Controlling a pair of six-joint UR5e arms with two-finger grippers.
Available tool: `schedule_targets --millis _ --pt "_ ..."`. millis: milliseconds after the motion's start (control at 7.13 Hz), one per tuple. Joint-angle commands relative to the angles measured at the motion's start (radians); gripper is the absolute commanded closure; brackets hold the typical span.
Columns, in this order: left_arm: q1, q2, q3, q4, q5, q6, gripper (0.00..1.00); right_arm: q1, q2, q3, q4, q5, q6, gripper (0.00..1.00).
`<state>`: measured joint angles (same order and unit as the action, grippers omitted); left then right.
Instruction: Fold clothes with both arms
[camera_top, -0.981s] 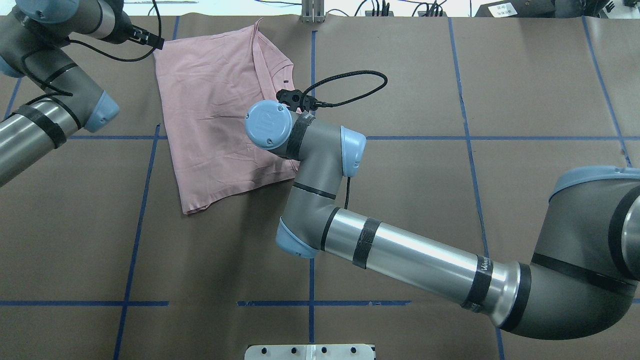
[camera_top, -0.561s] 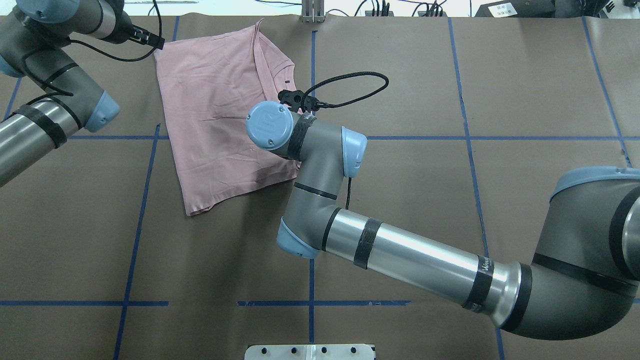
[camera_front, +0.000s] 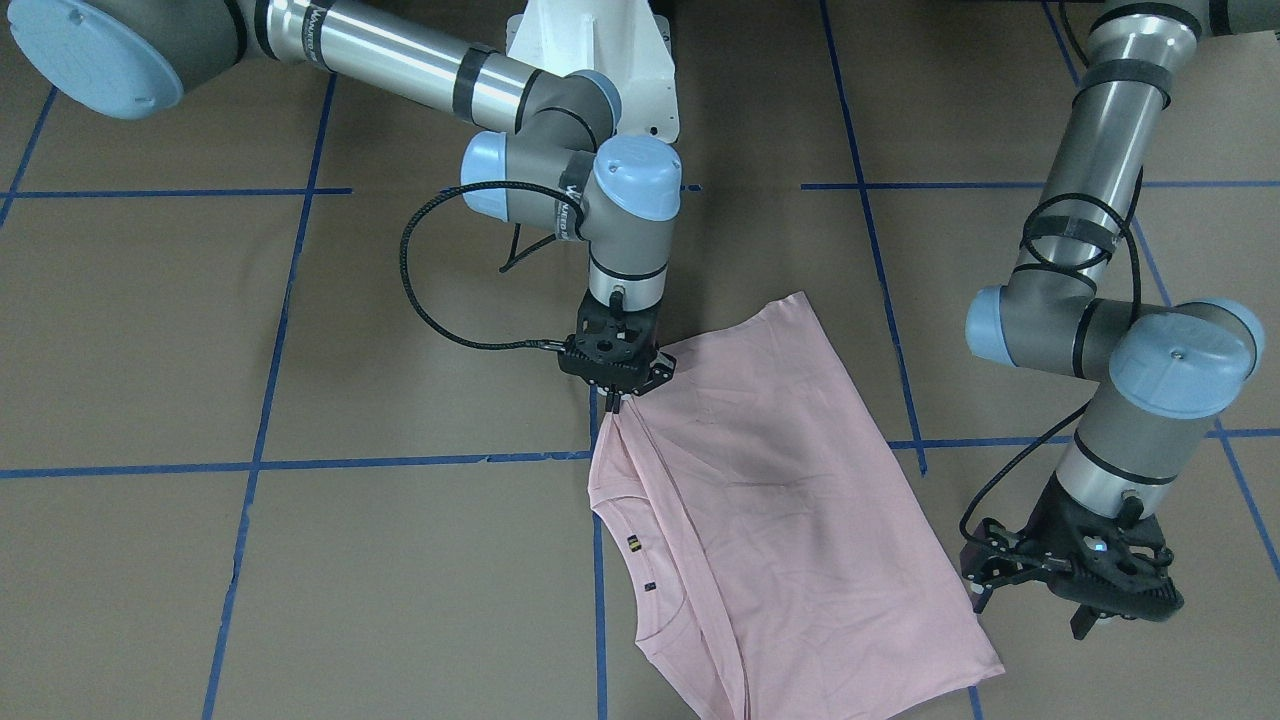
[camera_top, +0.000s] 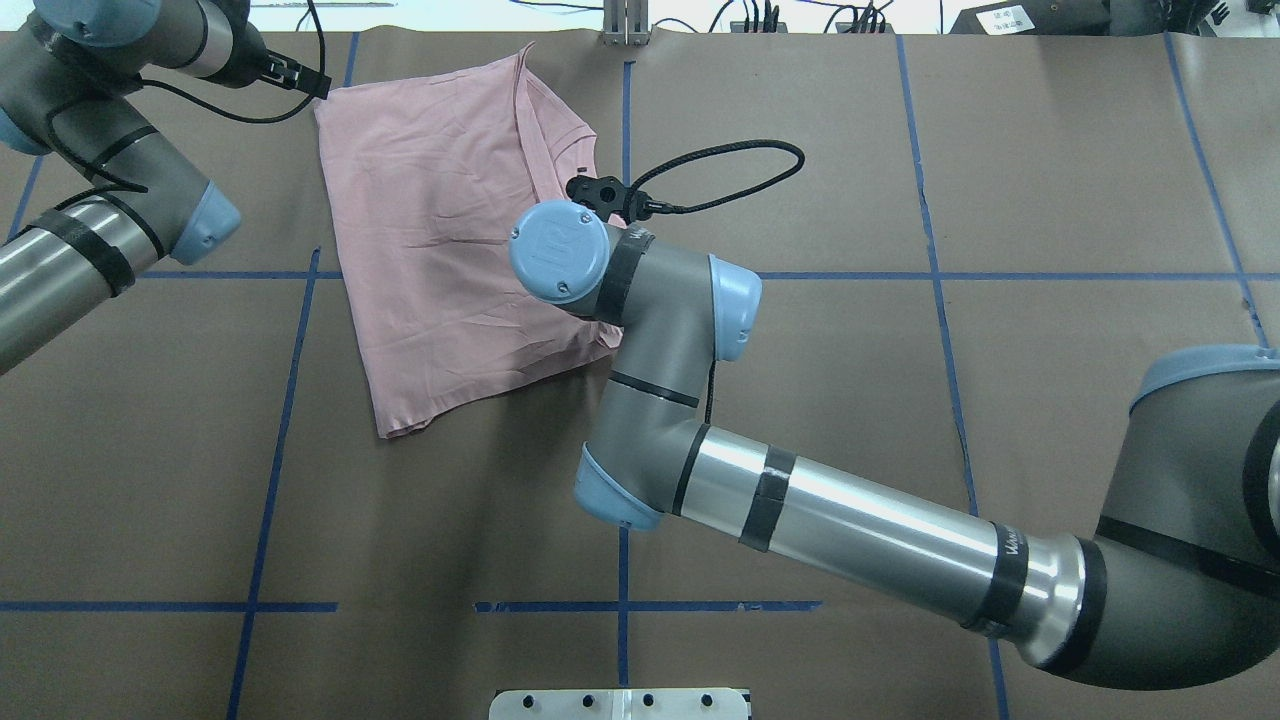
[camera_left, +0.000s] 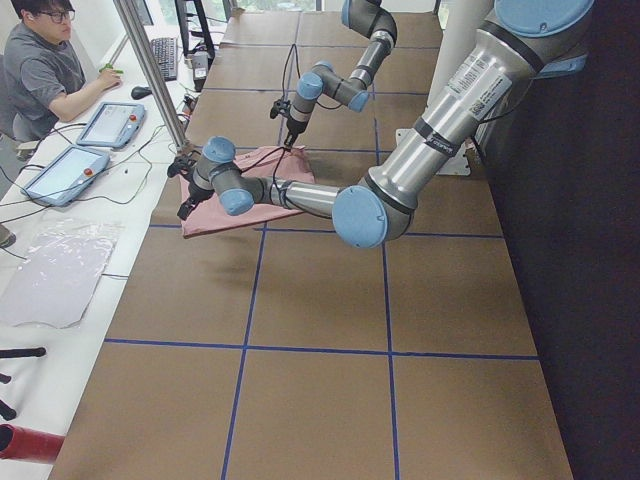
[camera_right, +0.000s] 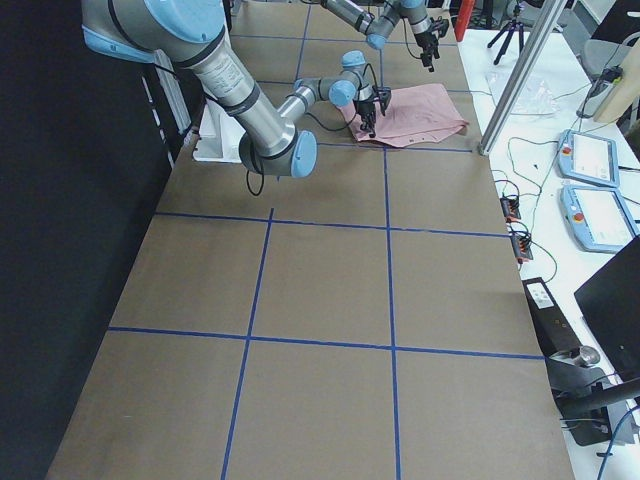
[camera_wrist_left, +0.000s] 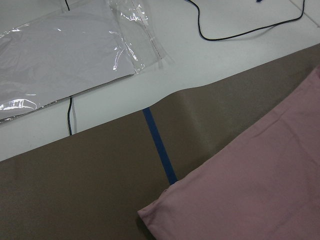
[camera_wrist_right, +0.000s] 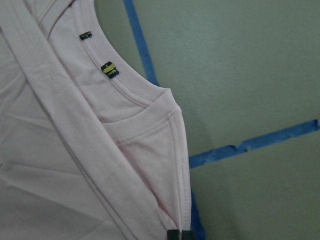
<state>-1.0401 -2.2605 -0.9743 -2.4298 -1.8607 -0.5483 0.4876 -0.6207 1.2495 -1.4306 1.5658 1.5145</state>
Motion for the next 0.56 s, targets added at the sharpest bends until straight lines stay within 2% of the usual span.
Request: schedule_targets --millis 0,280,421 --pt "0.000 0.001 -0.015 0.006 0.000 0.001 0.00 -0.042 -0.236 0.297 -0.019 -0.060 0.001 1.00" --pt "0.002 -0.001 -0.021 0.008 -0.002 -0.001 0.00 -0.169 -0.400 0.546 -0.080 -0.183 0.047 1.00" --pt "0.005 -0.001 -0.030 0.011 -0.002 -0.001 0.00 -0.252 -0.442 0.612 -0.115 -0.269 0.115 1.00"
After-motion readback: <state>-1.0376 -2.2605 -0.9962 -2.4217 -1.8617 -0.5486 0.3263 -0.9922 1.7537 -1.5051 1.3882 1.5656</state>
